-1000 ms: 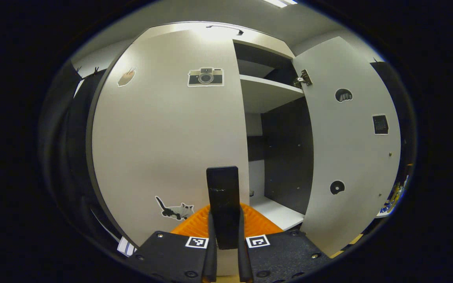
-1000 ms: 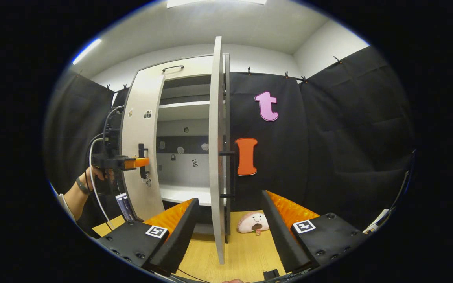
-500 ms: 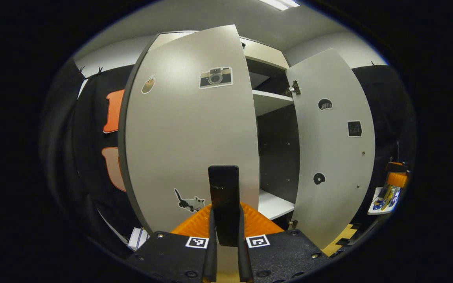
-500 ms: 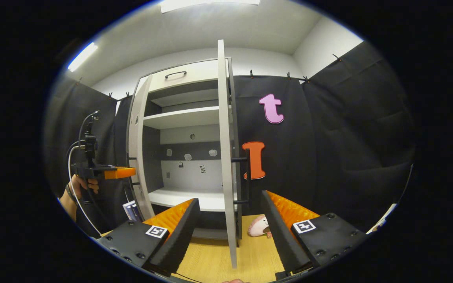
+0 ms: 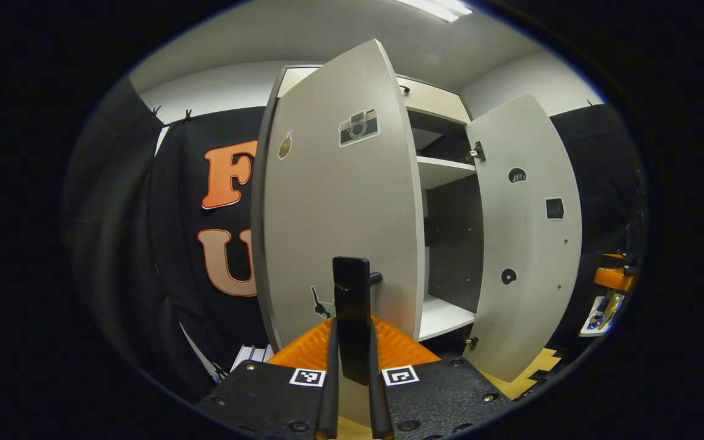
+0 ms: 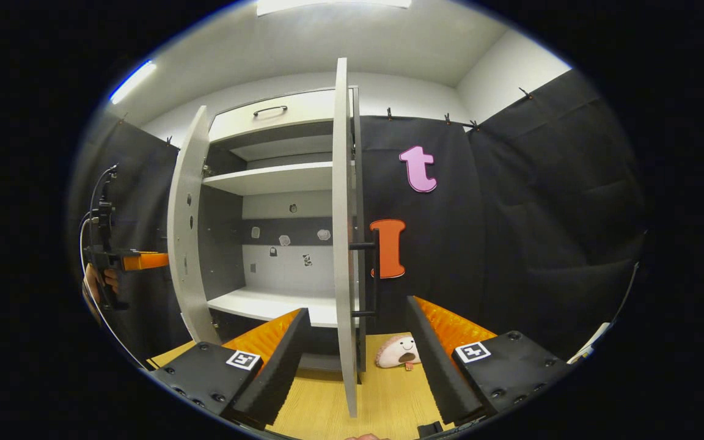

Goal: Open the right door of the double-door shoe cabinet with the right hand, and open the left door with the left hand.

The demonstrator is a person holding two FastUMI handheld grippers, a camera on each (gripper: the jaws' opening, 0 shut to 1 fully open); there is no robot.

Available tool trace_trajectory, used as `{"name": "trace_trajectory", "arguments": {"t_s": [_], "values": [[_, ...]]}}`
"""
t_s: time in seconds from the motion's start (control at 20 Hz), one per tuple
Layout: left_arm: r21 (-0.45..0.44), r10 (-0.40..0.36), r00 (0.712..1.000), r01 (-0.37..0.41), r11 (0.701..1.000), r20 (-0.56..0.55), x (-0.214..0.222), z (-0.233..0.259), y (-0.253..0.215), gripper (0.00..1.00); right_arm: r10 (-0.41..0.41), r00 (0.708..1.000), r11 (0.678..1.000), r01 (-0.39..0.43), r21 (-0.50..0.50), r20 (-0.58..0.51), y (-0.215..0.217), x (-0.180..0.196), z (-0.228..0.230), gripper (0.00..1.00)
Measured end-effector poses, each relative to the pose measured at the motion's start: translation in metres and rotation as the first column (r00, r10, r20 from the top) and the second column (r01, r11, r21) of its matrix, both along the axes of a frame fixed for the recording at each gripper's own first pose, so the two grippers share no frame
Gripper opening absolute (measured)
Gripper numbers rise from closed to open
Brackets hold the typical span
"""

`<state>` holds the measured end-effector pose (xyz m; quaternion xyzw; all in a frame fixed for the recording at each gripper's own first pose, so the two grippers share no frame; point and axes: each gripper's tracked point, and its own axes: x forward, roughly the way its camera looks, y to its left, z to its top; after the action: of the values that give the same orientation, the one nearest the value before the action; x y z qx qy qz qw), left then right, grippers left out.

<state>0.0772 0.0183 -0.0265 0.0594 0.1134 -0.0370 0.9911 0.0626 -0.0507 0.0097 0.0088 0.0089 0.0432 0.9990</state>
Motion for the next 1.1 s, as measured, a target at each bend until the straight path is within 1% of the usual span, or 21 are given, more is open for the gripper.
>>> {"name": "trace_trajectory", "arguments": {"t_s": [0.2,0.25,0.3,0.35,0.4,0.45,0.55,0.6,0.7,0.75,0.85,0.9,0.95,1.0,1.05,1.1], "values": [[0.002,0.077,0.996,-0.078,0.997,0.041,0.0,0.005,0.016,0.19,-0.018,1.0,1.0,0.018,0.006,0.009,-0.007,0.004,0.0,1.0],[0.013,0.104,0.993,-0.105,0.994,0.059,-0.001,0.009,0.022,0.22,-0.019,1.0,1.0,0.019,0.007,0.009,-0.008,0.005,-0.001,1.0],[0.029,0.133,0.989,-0.136,0.99,0.065,-0.001,0.01,0.031,0.19,-0.019,1.0,1.0,0.019,0.009,0.007,-0.009,0.006,-0.002,1.0],[0.04,0.159,0.985,-0.162,0.986,0.073,-0.001,0.012,0.041,0.19,-0.015,1.0,1.0,0.015,0.011,0.004,-0.009,0.007,-0.002,1.0],[0.056,0.155,0.985,-0.16,0.986,0.081,0.001,0.011,0.046,0.19,-0.009,1.0,1.0,0.009,0.012,0.001,-0.009,0.008,-0.002,1.0],[0.077,0.166,0.982,-0.173,0.982,0.091,0.003,0.013,0.053,0.13,-0.005,1.0,1.0,0.005,0.011,-0.002,-0.009,0.008,-0.002,1.0],[0.108,0.179,0.978,-0.191,0.976,0.112,-0.004,0.017,0.069,0.11,-0.003,1.0,1.0,0.003,0.008,0.001,-0.01,0.01,-0.002,1.0],[0.097,0.181,0.976,-0.193,0.976,0.121,0.001,0.019,0.071,0.05,-0.003,1.0,1.0,0.003,0.009,0.002,-0.01,0.011,-0.002,1.0],[0.061,0.163,0.979,-0.171,0.983,0.125,0.005,0.018,0.07,0.03,-0.001,1.0,1.0,0.001,0.018,0.004,-0.01,0.013,-0.002,1.0],[0.058,0.154,0.98,-0.162,0.985,0.126,0.006,0.018,0.071,0.02,-0.006,1.0,1.0,0.006,0.021,0.001,-0.01,0.014,-0.002,0.93],[0.051,0.136,0.984,-0.143,0.988,0.117,0.004,0.018,0.072,0.0,-0.017,1.0,1.0,0.017,0.023,-0.008,-0.012,0.017,-0.002,0.93],[0.051,0.125,0.986,-0.131,0.99,0.113,0.005,0.018,0.072,0.0,-0.021,1.0,0.999,0.021,0.028,-0.01,-0.013,0.017,-0.002,1.0],[0.064,0.106,0.988,-0.114,0.991,0.112,0.005,0.018,0.071,0.01,-0.021,1.0,0.999,0.022,0.034,-0.013,-0.012,0.017,-0.002,0.93],[0.08,0.078,0.991,-0.088,0.993,0.113,0.005,0.018,0.072,0.01,-0.023,1.0,0.999,0.024,0.038,-0.016,-0.01,0.017,-0.002,0.93],[0.092,0.042,0.991,-0.053,0.994,0.124,0.007,0.02,0.072,0.02,-0.024,1.0,0.999,0.025,0.041,-0.017,-0.009,0.018,-0.002,1.0],[0.092,0.012,0.992,-0.024,0.995,0.129,0.008,0.021,0.071,0.03,-0.024,1.0,0.999,0.025,0.043,-0.018,-0.007,0.017,-0.001,1.0]]}}
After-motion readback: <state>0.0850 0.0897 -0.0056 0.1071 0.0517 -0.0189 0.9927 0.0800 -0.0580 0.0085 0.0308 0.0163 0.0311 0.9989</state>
